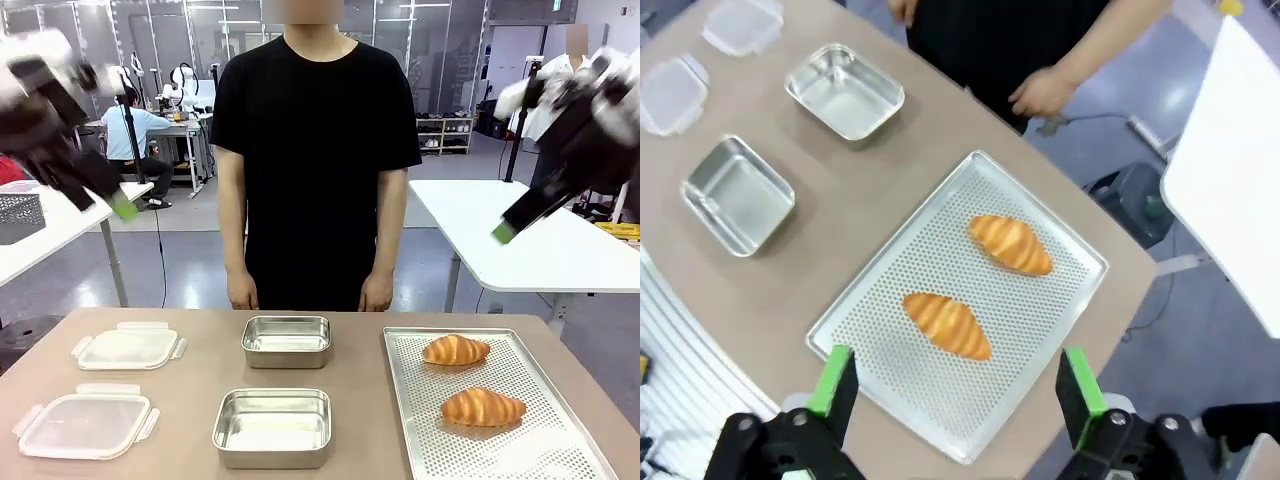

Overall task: Place the bread into the airtight container.
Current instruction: Pick up a Butter Roll and place it into an empty Airtight Container.

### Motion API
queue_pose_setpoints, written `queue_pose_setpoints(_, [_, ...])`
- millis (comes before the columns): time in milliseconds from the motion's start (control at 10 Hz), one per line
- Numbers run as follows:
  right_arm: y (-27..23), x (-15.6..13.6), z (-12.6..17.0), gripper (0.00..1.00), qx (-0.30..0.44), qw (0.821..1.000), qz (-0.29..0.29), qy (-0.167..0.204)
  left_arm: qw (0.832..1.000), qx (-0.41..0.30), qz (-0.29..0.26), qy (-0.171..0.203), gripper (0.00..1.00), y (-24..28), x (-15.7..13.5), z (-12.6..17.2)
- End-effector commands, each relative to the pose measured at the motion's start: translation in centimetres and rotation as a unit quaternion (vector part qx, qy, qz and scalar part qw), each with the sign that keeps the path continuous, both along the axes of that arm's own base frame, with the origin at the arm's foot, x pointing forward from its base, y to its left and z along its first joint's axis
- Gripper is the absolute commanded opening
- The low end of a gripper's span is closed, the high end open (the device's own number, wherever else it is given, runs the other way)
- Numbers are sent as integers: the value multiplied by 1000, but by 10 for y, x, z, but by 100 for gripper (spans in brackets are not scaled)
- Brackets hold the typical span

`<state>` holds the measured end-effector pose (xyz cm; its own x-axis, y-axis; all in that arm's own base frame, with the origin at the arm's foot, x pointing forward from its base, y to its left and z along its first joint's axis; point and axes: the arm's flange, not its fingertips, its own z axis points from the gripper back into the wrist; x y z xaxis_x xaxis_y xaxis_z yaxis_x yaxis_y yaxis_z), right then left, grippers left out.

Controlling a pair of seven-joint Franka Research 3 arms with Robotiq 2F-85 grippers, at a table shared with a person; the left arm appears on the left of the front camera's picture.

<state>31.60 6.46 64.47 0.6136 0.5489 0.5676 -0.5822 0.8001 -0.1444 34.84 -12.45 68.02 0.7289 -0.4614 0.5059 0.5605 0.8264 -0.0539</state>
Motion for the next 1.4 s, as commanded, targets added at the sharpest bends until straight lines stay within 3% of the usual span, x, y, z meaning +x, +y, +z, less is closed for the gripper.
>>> queue_pose_setpoints(0, [-8, -19, 30, 100, -20, 999, 13, -26, 999, -29, 14, -5, 100, 14, -5, 49])
queue_pose_setpoints(200, [-21, -55, 73, 100, -30, 997, 1, -68, 999, -41, 4, -29, 100, 36, -25, 90])
queue_pose_setpoints(600, [-36, -91, 119, 100, -31, 996, -16, -79, 998, -48, -2, -45, 100, 57, -40, 106])
queue_pose_setpoints(1300, [-62, -98, 119, 100, -37, 997, -47, -50, 994, -42, 31, -99, 100, 104, -78, 137])
